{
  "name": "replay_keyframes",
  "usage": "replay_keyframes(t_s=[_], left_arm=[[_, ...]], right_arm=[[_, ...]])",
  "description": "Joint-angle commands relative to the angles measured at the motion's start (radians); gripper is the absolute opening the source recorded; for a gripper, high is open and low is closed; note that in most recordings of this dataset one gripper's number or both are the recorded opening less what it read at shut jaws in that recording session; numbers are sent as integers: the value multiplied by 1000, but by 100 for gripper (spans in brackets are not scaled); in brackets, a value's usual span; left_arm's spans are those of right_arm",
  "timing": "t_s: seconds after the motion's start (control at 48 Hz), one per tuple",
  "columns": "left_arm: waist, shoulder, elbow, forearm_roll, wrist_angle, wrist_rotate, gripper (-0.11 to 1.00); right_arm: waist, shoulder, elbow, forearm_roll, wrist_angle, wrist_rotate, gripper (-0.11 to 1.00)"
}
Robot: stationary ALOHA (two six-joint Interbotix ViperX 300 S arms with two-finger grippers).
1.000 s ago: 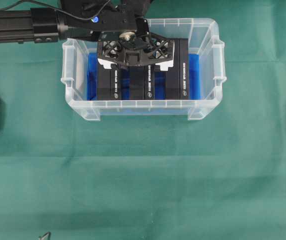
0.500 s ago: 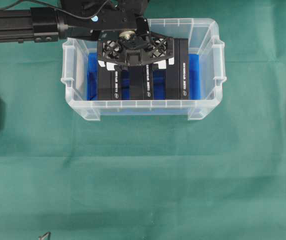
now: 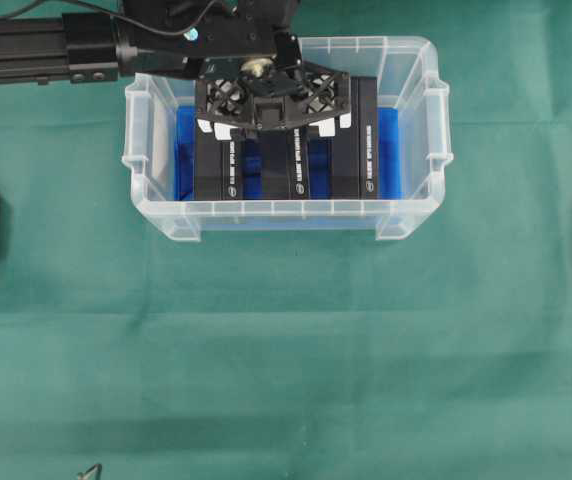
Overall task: Take the box out of the case with the left arm.
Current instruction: 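Lower the left gripper around the middle box and close it, then lift the middle box straight up out of the case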
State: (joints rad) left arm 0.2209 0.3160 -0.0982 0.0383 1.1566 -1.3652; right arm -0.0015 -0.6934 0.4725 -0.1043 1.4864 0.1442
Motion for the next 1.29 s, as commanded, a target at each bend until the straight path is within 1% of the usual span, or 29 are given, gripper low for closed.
replay_keyframes(t_s=[0.0,0.125,0.375,0.562,0.792,0.958,1.271], left_arm=[[-3,-38,-69,0,48,2,62],[-3,-38,-130,0,127,6,62],[2,-40,-245,0,238,38,62],[9,-41,-360,0,357,66,63],[18,-43,-506,0,492,81,62],[20,-41,-551,0,560,89,62],[21,-43,-548,0,563,89,62]], right_arm=[[0,2,-15,-2,-6,2,1],[0,2,-15,-3,-6,2,1],[0,2,-15,-3,-6,2,1],[0,2,-17,-5,-6,2,1],[0,2,-15,-6,-6,2,1],[0,2,-17,-6,-6,2,1],[0,2,-17,-6,-6,2,1]])
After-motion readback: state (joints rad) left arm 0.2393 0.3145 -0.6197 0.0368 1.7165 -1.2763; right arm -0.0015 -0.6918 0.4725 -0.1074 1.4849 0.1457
